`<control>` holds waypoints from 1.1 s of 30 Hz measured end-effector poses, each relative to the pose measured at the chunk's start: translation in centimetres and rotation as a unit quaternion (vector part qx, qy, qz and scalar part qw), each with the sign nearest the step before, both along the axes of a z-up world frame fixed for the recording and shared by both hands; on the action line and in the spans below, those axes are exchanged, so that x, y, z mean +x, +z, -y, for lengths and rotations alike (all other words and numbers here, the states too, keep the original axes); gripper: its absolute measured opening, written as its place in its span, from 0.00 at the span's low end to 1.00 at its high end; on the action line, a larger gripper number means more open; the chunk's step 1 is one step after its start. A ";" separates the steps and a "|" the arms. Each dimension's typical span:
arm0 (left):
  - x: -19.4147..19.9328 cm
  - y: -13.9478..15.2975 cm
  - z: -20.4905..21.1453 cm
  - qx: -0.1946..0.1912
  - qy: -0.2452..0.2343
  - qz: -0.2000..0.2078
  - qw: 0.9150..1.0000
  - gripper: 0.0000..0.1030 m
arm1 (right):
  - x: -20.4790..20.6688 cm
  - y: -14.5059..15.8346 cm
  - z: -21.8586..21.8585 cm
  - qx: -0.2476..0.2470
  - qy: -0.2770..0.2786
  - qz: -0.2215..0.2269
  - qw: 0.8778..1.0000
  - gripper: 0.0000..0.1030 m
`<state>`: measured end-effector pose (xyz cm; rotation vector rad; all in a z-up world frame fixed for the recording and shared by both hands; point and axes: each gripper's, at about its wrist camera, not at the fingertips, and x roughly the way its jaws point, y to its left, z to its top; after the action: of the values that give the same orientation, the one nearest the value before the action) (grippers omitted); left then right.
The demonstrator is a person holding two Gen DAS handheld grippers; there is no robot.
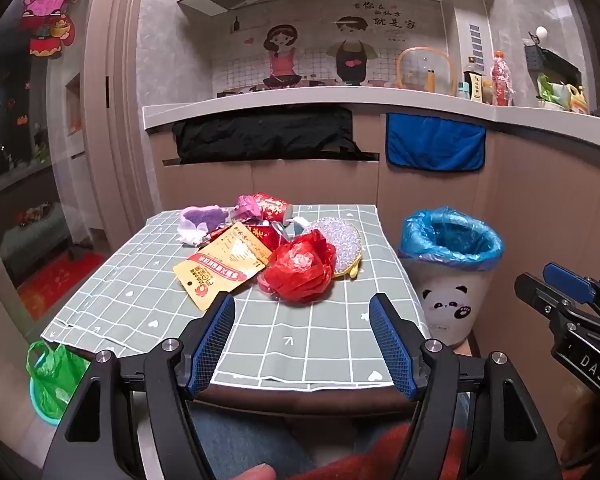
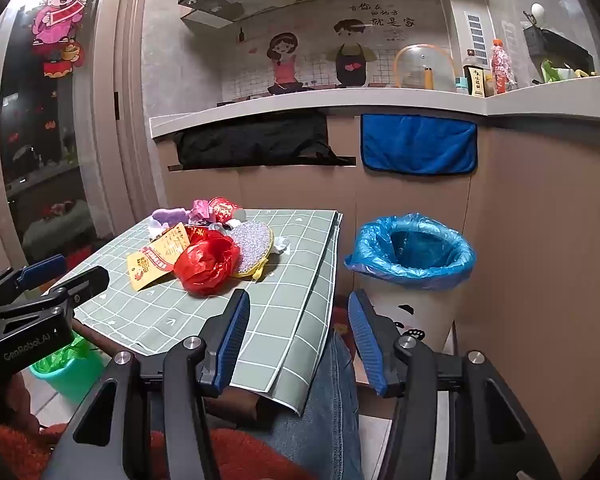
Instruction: Collect trash
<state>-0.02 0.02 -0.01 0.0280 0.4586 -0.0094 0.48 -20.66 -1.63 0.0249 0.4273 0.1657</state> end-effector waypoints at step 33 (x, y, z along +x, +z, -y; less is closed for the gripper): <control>-1.7 0.8 1.0 0.008 -0.015 0.004 1.000 0.68 | -0.2 0.3 0.4 0.004 -0.002 -0.003 1.000 0.47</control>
<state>-1.76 -0.94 0.80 0.0510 0.4511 -0.0344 0.31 -21.03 -1.31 0.0350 0.4327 0.1633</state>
